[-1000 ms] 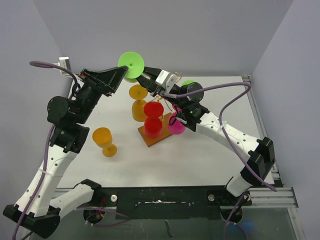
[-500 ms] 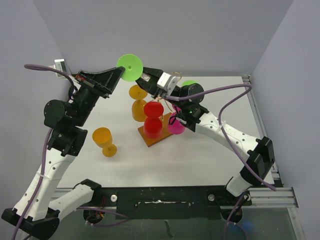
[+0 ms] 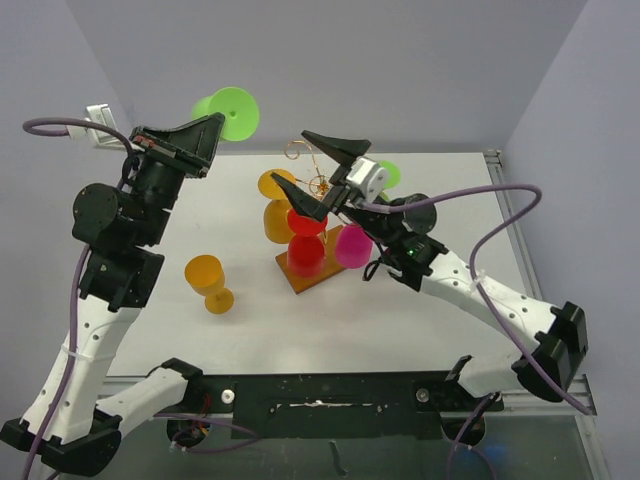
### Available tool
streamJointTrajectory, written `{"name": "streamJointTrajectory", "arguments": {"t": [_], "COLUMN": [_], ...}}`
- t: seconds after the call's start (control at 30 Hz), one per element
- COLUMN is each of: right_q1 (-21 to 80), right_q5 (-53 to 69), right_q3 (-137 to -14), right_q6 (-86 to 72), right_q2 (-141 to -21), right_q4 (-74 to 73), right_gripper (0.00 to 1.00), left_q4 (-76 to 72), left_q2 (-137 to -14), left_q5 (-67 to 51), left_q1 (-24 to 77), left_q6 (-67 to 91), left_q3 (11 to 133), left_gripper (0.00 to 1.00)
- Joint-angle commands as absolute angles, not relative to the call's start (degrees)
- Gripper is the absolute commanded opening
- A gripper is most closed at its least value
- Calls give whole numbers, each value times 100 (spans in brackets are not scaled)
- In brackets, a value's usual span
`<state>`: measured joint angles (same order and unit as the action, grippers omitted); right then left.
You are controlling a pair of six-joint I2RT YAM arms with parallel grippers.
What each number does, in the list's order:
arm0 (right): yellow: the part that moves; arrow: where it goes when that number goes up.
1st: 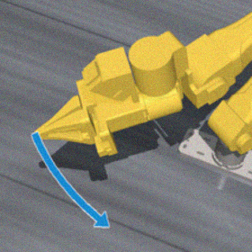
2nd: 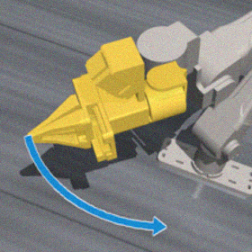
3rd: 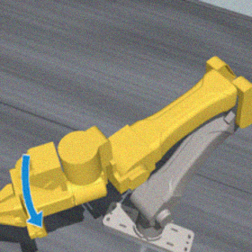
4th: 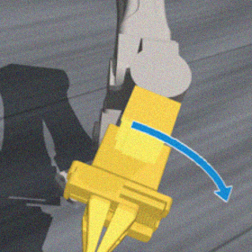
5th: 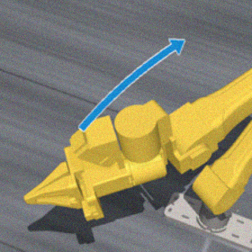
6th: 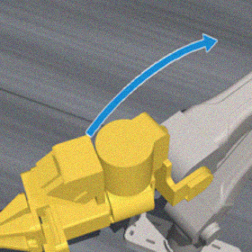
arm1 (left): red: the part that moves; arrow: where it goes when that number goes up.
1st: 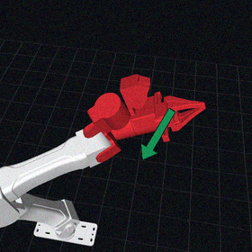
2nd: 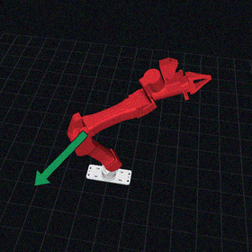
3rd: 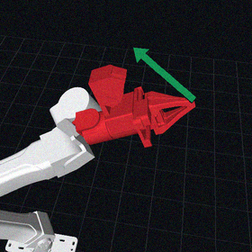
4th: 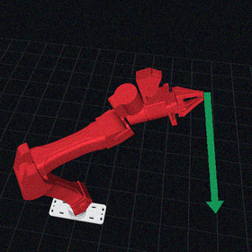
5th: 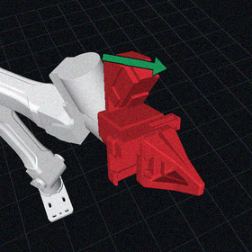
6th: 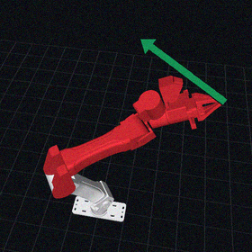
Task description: Place the wine glass upside down on the wine glass rack
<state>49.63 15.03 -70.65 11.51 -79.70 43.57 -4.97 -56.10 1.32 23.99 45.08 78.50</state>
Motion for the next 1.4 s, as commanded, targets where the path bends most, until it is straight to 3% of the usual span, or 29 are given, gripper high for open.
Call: {"name": "streamJointTrajectory", "arguments": {"t": [0.0, 0.2, 0.43, 0.53, 0.77, 0.93, 1.37], "right_q1": [5010, 5005, 4962, 4921, 4904, 4907, 4911], "right_q5": [551, -137, -729, -1051, -1477, -1095, -1006], "right_q3": [-6891, -6342, -6220, -6033, -5570, -5247, -4714], "right_q6": [907, 489, 77, -75, -362, -461, -1110], "right_q2": [-7111, -6355, -5493, -5070, -4387, -4093, -3850], "right_q4": [3998, 3435, 1567, 1092, 883, 857, 1189], "right_gripper": [79, 79, 81, 81, 82, 84, 84], "left_q4": [-53, 174, 585, 976, 340, -595, -801], "left_q2": [-5742, -6027, -6341, -6402, -6530, -6794, -7374], "left_q5": [453, -18, -1619, -1524, -2060, -2779, -3348], "left_q1": [2294, 1819, 606, 565, 514, 536, 639], "left_q6": [4219, 4380, 4646, 4390, 5019, 5904, 6445], "left_q3": [8044, 7877, 7695, 7787, 7297, 7052, 7255], "left_gripper": [0, 0, 0, 0, 0, 0, 0]}}
